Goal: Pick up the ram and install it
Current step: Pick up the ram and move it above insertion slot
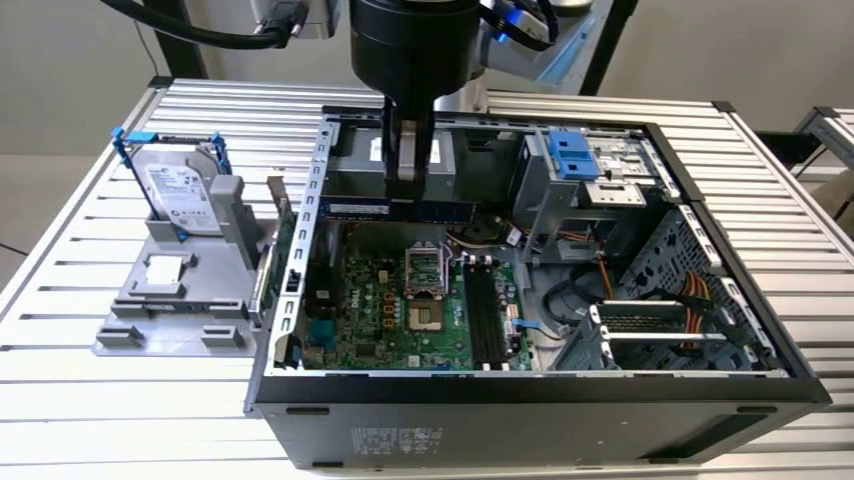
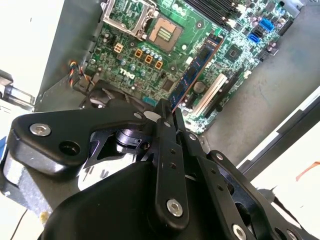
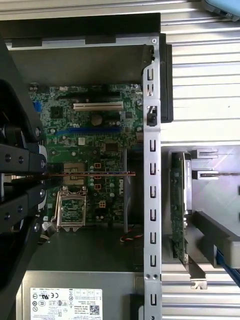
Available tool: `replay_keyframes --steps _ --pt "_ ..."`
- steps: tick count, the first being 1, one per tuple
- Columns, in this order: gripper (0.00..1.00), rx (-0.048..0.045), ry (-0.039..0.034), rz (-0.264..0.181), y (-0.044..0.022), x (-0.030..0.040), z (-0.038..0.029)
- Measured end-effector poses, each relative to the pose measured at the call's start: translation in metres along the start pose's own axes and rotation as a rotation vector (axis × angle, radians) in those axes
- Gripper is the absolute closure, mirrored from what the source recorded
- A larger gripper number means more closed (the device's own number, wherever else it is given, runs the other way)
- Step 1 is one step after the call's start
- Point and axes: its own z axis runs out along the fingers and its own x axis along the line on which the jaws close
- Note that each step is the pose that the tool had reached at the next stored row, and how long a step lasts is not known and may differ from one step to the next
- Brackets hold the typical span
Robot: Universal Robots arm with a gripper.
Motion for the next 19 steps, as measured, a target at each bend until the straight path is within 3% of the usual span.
replay_keyframes --steps 13,19 --pt "1.0 0.0 0.0001 0.0 -0.0068 -0.0003 -0.0001" --pt "1.0 0.0 0.0001 0.0 -0.0147 -0.0006 -0.0003"
